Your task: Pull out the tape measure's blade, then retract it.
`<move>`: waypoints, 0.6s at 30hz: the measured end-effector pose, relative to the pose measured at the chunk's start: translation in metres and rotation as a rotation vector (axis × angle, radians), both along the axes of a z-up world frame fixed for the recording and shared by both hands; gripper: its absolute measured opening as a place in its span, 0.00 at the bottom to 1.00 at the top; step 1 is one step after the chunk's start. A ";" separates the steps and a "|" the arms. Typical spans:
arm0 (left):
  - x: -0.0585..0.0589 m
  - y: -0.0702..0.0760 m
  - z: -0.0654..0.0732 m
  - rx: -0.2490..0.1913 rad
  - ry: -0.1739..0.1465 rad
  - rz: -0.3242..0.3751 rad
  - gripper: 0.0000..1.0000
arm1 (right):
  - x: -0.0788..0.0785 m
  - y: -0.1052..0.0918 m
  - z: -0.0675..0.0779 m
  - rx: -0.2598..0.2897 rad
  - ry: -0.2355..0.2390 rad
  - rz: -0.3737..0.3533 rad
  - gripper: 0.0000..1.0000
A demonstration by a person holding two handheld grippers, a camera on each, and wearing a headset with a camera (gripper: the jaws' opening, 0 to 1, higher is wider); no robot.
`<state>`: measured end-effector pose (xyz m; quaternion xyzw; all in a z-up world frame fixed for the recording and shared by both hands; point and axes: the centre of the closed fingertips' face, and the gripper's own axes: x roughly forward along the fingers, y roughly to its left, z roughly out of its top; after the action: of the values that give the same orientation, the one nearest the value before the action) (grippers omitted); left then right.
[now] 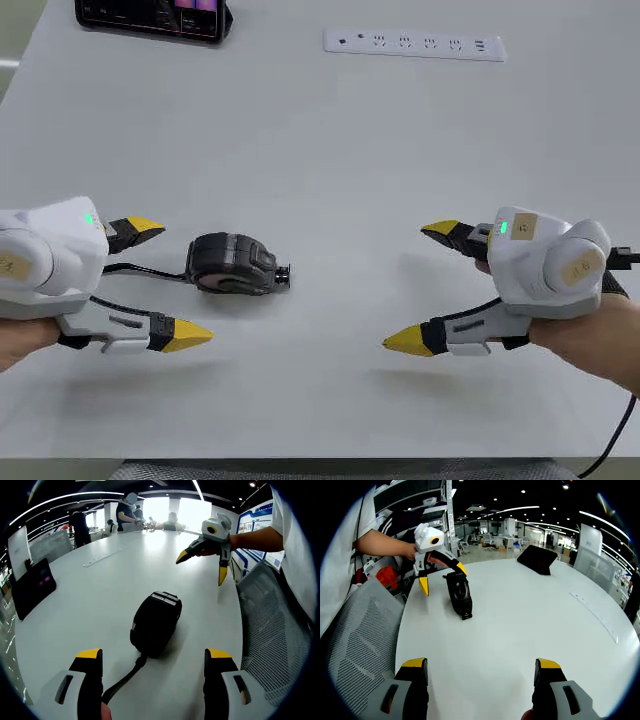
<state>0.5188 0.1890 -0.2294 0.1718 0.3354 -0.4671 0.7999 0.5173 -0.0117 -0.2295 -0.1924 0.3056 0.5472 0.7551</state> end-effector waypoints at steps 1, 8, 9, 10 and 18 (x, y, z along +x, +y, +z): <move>0.000 0.000 0.000 0.005 0.001 -0.006 0.77 | 0.001 0.001 0.000 -0.002 -0.002 0.002 0.86; 0.003 -0.004 0.001 0.024 0.006 -0.042 0.67 | 0.002 0.005 0.002 -0.006 -0.008 0.027 0.85; 0.004 -0.005 0.001 0.028 0.007 -0.046 0.65 | 0.002 0.005 0.002 -0.007 -0.008 0.028 0.84; 0.004 -0.005 0.001 0.033 0.005 -0.050 0.64 | 0.003 0.006 0.002 -0.006 -0.007 0.031 0.84; 0.007 -0.010 -0.001 0.051 0.016 -0.069 0.54 | 0.005 0.009 0.002 -0.011 -0.005 0.051 0.83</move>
<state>0.5255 0.1787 -0.2308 0.1999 0.3476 -0.4870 0.7759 0.5220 -0.0028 -0.2274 -0.2057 0.3017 0.5642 0.7405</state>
